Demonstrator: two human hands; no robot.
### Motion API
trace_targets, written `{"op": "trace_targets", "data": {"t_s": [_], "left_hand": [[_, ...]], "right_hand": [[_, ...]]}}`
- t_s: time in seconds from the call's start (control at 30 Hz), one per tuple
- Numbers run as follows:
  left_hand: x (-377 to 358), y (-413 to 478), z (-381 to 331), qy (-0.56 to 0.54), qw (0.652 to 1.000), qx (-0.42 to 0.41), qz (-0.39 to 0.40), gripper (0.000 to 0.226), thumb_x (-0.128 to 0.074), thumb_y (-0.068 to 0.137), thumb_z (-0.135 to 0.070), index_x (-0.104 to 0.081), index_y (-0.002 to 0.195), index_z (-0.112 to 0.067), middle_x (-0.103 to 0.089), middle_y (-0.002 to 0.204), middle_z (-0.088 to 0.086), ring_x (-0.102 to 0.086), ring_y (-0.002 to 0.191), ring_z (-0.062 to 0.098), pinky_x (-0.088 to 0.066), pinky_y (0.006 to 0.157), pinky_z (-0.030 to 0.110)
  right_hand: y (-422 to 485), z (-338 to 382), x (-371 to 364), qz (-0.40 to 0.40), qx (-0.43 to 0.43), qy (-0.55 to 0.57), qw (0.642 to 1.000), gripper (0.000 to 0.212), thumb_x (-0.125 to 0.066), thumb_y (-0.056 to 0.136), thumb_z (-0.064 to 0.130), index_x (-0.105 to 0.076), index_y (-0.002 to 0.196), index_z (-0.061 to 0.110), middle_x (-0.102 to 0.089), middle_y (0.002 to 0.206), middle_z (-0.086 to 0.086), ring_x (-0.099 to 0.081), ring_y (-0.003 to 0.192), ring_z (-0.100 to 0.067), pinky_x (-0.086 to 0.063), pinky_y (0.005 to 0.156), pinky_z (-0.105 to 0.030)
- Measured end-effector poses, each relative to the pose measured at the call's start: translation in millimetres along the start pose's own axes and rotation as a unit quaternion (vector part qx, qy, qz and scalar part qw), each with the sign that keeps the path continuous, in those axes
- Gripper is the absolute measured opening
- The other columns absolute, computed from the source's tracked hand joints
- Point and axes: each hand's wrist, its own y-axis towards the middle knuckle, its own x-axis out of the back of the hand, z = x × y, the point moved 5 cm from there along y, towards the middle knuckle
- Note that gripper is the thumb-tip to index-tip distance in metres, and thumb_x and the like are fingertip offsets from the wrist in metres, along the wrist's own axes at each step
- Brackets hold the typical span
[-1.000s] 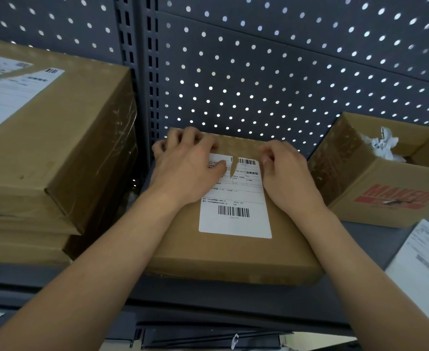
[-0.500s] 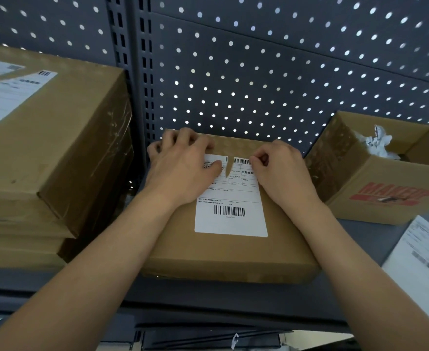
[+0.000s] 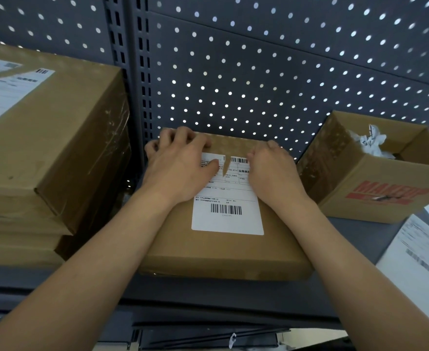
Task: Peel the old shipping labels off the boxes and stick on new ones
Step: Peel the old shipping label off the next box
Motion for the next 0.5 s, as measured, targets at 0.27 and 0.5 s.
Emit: {"op": "trace_targets", "data": {"t_s": [0.27,0.5], "left_hand": [[1.0,0.2,-0.4,0.002,1.000,0.001,-0.002,0.041,-0.049,0.090,-0.054,-0.051,0.127,-0.035,-0.042,0.133,-0.006,-0.026,0.130,0.024,-0.021,0.105,0.048],[0.7,-0.3,-0.7,0.000,1.000,0.002,0.000,0.042,-0.049,0.090,-0.054,-0.051,0.127,-0.034,-0.042,0.133,-0.007,-0.026,0.130,0.023,-0.020,0.106,0.047]], "right_hand": [[-7.6,-4.3,5.3,-0.010,-0.035,0.137,0.990,0.031,-0.054,0.098,0.026,-0.054,0.122,0.007,-0.055,0.105,-0.007,-0.050,0.102,-0.020,-0.033,0.080,-0.023],[-7.3,-8.2,12.1,-0.016,-0.032,0.152,0.988,0.014,-0.057,0.096,0.014,-0.068,0.091,0.008,-0.058,0.094,-0.003,-0.054,0.089,-0.016,-0.037,0.073,-0.020]]}}
